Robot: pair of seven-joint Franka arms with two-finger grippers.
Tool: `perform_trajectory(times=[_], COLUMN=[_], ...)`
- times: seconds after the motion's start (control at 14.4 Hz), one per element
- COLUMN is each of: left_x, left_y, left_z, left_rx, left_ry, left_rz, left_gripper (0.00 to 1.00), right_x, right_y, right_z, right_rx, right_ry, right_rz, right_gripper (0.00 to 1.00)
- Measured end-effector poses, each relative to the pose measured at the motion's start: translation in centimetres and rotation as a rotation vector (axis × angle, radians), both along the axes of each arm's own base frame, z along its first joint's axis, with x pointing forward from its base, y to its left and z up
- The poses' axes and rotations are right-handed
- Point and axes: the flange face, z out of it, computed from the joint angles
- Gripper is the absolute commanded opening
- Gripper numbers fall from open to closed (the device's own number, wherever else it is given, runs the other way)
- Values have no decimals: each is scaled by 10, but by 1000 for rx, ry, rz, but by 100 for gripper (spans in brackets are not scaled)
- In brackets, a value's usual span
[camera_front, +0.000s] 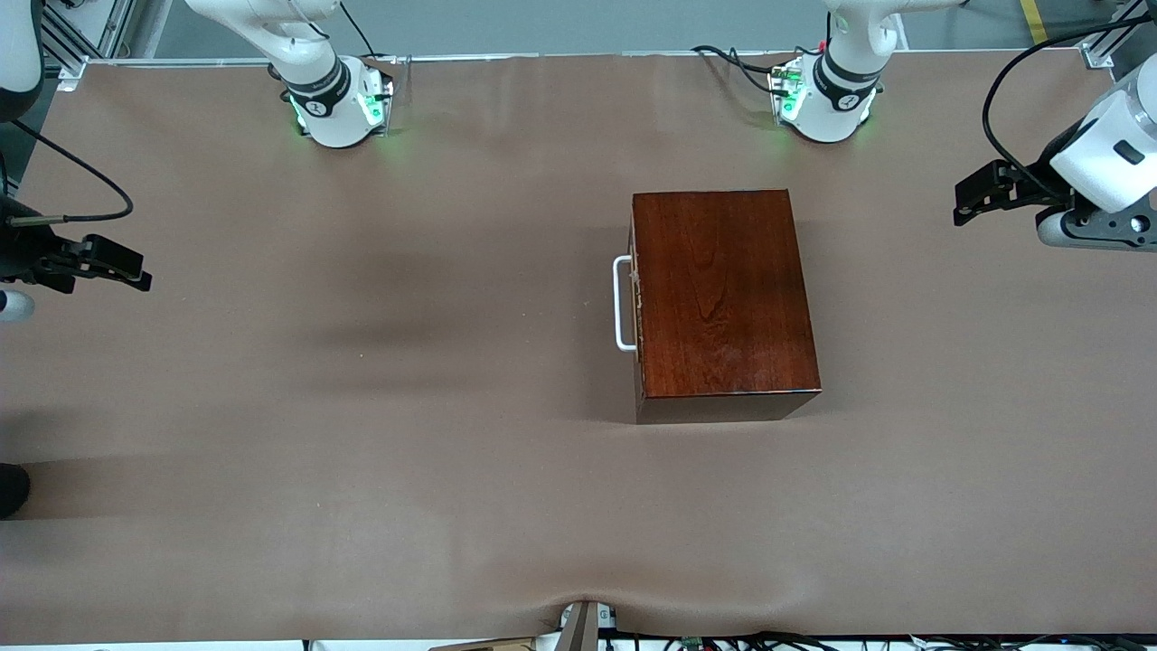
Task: Open drawer, take yellow block, close drawer
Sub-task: 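Reach the left gripper to the white drawer handle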
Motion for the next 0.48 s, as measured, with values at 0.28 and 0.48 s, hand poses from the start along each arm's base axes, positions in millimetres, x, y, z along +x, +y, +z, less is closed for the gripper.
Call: perform_trajectory(times=[0.28, 0.48], left_x=[1, 6], left_y=[1, 4], left_z=[-2, -9], left_rx=[7, 30], left_ry=[3, 9], left_rz=[0, 1], left_gripper=[100, 100], right_x=[0, 0], right_y=[0, 0], right_z=[0, 0], right_rx=[0, 0], right_ry=[0, 0], right_rz=[0, 0], right_gripper=[100, 100])
